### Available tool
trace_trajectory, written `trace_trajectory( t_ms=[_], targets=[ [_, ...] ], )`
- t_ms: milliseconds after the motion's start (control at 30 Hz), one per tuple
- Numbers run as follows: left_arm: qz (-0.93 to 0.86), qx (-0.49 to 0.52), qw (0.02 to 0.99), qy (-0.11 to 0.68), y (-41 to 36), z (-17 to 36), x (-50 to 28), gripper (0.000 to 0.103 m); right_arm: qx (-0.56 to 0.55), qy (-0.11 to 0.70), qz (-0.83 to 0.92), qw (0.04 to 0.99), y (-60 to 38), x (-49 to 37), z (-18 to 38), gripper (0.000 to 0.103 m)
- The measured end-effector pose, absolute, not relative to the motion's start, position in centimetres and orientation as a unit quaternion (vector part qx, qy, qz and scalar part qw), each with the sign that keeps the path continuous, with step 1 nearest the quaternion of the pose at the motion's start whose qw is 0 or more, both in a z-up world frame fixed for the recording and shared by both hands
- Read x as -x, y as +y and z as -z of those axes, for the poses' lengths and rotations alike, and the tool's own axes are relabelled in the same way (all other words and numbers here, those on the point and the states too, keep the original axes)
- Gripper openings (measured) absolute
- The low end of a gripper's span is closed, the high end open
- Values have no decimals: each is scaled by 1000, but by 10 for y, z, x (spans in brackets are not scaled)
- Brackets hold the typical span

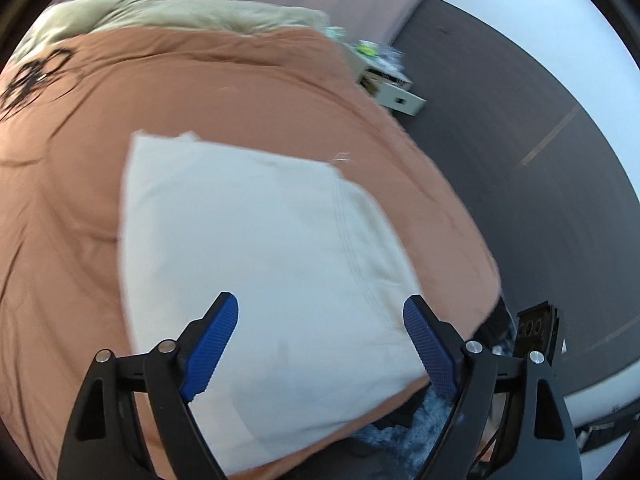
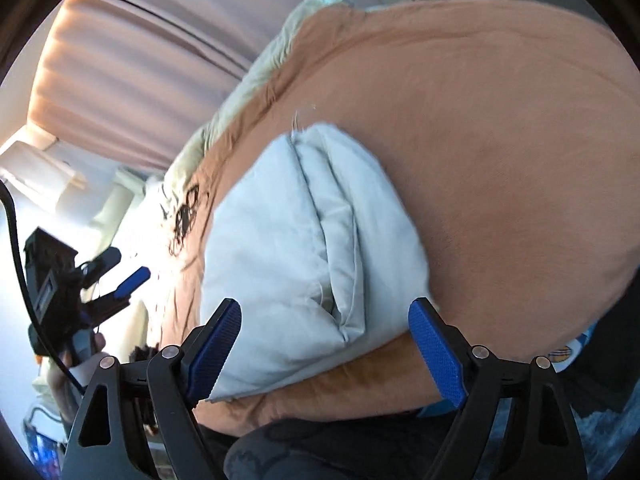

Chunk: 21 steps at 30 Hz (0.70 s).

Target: Fold large clothes

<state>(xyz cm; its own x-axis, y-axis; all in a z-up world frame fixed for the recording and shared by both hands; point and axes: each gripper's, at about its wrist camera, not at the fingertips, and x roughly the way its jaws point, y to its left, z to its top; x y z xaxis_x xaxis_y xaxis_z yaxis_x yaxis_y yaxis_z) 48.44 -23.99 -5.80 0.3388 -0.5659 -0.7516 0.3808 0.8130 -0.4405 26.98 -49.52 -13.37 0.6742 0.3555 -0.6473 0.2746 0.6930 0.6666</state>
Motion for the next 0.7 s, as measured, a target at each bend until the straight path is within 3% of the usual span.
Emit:
trace_trajectory(
  t_ms=[533, 700],
  targets=[
    [190, 180, 796, 546, -132, 154, -484, 86, -341, 494, -87, 795, -473, -380, 163, 73],
    [186, 191, 790, 552, -129, 165, -481, 80, -332, 518, -107, 781, -469, -410, 168, 70]
  ],
)
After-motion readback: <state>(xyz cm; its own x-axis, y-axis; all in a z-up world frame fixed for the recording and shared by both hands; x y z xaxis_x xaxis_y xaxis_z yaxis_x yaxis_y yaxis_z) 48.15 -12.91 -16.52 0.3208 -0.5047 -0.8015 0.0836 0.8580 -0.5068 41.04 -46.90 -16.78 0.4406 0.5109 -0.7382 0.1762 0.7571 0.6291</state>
